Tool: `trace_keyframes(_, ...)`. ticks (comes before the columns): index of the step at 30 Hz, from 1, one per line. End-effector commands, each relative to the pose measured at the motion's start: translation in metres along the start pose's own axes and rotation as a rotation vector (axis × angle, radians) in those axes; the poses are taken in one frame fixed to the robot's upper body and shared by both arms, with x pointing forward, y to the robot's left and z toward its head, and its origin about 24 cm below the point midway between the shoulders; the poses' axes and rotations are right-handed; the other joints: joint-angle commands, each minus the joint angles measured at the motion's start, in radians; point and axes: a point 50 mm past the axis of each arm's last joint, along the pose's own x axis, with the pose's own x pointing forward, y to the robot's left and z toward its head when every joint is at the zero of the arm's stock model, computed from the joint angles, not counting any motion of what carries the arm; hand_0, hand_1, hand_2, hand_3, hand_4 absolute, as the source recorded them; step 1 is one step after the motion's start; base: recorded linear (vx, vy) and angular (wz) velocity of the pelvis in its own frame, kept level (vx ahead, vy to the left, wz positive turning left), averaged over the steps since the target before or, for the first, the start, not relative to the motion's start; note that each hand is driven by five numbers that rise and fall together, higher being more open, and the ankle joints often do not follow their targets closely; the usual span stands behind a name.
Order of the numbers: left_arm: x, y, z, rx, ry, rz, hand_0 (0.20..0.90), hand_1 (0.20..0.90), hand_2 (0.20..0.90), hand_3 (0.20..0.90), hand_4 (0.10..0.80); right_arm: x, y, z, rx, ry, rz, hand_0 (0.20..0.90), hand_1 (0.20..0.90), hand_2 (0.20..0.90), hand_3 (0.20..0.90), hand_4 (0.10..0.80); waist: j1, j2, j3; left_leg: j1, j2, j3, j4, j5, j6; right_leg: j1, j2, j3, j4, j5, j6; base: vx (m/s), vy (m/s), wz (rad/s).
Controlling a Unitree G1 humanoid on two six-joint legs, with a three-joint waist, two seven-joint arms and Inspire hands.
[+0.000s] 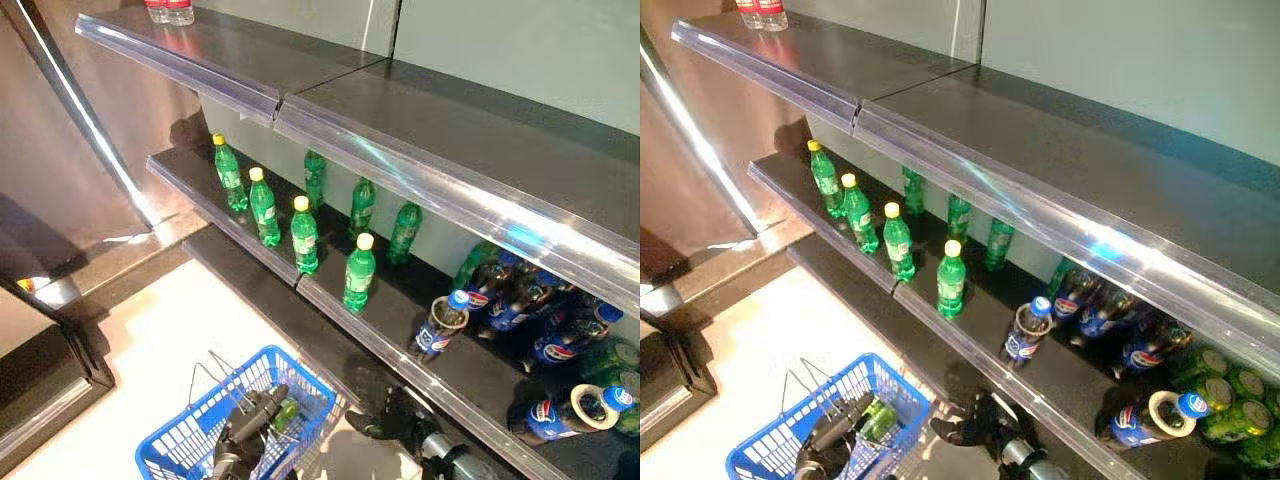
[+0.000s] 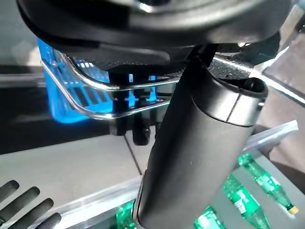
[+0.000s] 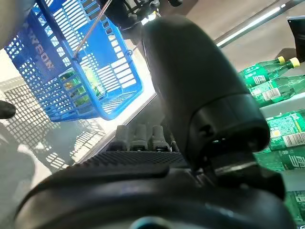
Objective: Pick up the drink and place into the basket.
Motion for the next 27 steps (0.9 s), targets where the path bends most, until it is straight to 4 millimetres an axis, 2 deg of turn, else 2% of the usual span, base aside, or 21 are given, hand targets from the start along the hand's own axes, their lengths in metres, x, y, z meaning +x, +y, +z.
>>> trace_keyframes(1,0.027,-0.09,0.064,0.099,-0.28,-0.517,0.3,0.3,0.3,0.2,0.1,0.008,0.012,0.033,-0.063,-0.167,0.068,0.9,0.9,0.9,0.9,0.8,0.013,-0.009,-0.044,-0.029,0.091,-0.047,0.066,-0.013,-0.066,-0.072,-0.103,-0.037,-0.039,0.208,0.046,0.0,0.0,0.0)
trace_keyframes(13,0.026,-0.09,0.065,0.086,-0.289,-0.513,0.3,0.3,0.3,0.2,0.1,0.007,0.011,0.039,-0.13,-0.182,0.079,0.9,0.9,0.9,0.9,0.8,0.018,-0.011,-0.038,-0.03,0.09,-0.051,0.069,-0.015,-0.067,-0.07,-0.103,-0.039,-0.037,0.206,0.046,0.0,0.0,0.0)
trace_keyframes(24,0.027,-0.094,0.066,0.086,-0.29,-0.514,0.3,0.3,0.3,0.2,0.1,0.006,0.023,0.081,-0.238,-0.366,0.194,0.9,0.9,0.9,0.9,0.8,0.024,-0.015,-0.034,-0.026,0.091,-0.055,0.069,-0.02,-0.066,-0.07,-0.101,-0.04,-0.033,0.203,0.049,0.0,0.0,0.0)
trace_keyframes(27,0.026,-0.094,0.065,0.086,-0.289,-0.514,0.3,0.3,0.3,0.2,0.1,0.002,0.028,0.095,-0.325,-0.441,0.213,0.9,0.9,0.9,0.9,0.8,0.026,-0.016,-0.036,-0.029,0.091,-0.055,0.073,-0.022,-0.065,-0.071,-0.102,-0.039,-0.032,0.202,0.051,0.0,0.0,0.0)
